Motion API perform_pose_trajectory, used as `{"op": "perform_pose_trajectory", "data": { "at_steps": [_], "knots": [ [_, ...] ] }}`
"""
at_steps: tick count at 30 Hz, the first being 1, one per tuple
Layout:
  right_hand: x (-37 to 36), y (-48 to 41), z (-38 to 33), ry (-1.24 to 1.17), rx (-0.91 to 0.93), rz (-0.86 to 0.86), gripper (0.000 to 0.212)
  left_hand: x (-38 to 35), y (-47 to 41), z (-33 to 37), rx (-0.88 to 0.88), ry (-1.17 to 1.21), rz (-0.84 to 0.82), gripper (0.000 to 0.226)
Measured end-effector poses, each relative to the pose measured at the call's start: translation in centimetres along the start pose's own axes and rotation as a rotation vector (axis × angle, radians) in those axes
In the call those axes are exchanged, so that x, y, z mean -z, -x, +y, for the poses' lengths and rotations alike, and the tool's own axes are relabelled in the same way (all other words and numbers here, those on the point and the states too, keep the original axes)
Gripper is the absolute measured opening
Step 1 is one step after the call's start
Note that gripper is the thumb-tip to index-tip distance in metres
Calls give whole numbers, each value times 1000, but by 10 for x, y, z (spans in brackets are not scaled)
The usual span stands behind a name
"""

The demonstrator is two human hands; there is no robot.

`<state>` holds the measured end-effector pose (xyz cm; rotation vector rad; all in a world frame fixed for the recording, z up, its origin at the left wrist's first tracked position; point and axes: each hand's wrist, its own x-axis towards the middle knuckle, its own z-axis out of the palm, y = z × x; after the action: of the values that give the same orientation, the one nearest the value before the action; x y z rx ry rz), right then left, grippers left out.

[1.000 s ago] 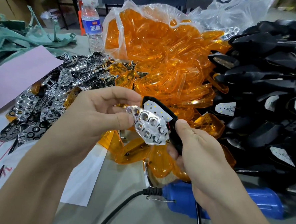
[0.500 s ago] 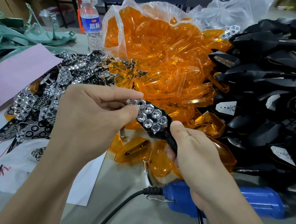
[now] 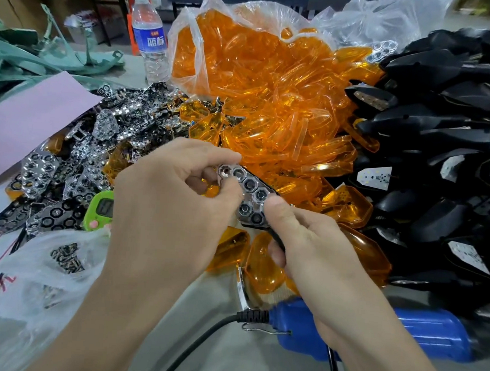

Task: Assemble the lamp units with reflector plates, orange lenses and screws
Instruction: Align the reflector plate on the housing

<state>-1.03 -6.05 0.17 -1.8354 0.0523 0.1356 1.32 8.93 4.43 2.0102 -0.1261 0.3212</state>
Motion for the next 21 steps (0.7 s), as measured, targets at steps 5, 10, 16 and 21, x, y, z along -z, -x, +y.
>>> {"op": "perform_pose_trajectory", "data": {
  "at_steps": [5,10,16,21],
  "knots": [
    [0,0,1,-13,27,0,47,3,4,-19,-98,-153,105,44],
    [1,0,1,-48,29,-1,39,5,-4,-24,208,367,-250,41],
    [-1,0,2,-40,23,14,38,-2,-4,-25,257,517,-170,43],
    [2,0,0,-78,-7,4,47,-5,-4,-25,242,617,-149,34]
  ]
}}
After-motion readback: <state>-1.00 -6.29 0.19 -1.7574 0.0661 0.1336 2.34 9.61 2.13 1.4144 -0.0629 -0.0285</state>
